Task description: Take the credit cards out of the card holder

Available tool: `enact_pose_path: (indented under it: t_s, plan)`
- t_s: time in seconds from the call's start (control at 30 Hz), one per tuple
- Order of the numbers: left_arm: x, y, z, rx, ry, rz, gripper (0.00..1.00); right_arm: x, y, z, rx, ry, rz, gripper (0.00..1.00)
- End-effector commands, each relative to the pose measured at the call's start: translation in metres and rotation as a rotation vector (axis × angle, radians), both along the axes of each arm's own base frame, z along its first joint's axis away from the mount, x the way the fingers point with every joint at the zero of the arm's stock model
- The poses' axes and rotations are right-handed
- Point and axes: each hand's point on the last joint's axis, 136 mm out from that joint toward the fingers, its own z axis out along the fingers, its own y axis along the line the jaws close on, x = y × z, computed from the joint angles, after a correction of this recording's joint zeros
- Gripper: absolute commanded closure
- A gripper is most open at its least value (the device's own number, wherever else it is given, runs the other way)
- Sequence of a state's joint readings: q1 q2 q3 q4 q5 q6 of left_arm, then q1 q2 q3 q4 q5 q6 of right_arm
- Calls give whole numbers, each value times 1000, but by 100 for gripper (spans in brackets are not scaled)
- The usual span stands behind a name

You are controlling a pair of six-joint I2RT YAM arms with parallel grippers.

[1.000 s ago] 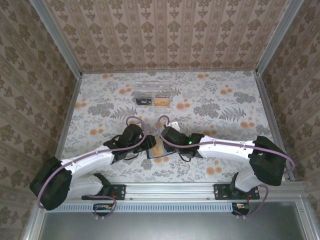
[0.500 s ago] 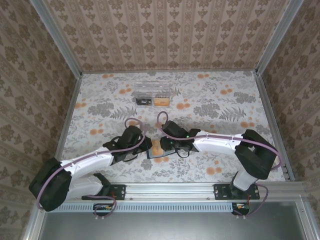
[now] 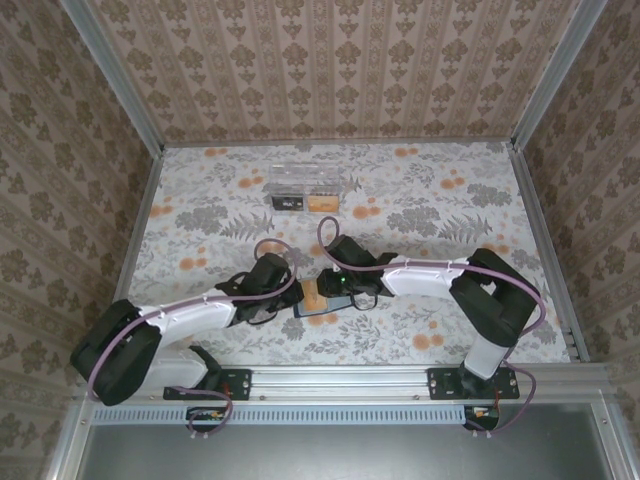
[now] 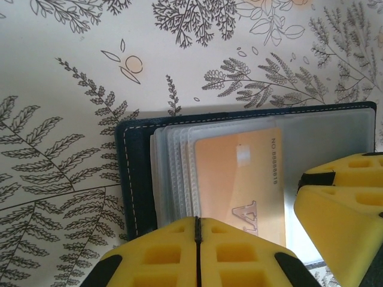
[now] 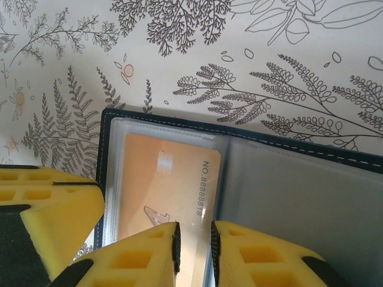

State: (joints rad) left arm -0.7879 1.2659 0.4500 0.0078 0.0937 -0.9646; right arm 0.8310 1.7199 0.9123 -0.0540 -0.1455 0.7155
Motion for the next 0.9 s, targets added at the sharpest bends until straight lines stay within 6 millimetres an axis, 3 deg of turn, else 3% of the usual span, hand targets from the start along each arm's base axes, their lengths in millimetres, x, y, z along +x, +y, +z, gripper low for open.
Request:
enact_pose_path:
  t_s: [0.0, 0.5, 0.67, 0.77, 0.87]
  plan:
    - [-6, 1, -10, 25, 32, -9, 92, -4, -2, -13, 10, 50, -12, 75]
    - [-14, 5, -24, 78, 68, -3, 93, -8, -4, -27, 91, 120, -47, 77]
    - [-14, 6, -23, 83, 66, -1, 93, -8, -5, -27, 124, 133, -58, 87]
    - [-14, 7, -23, 86, 66, 1, 94, -8, -5, -27, 141, 141, -62, 100]
    - [-14, 8, -24, 92, 66, 3, 94, -8, -8, -26, 143, 140, -73, 100]
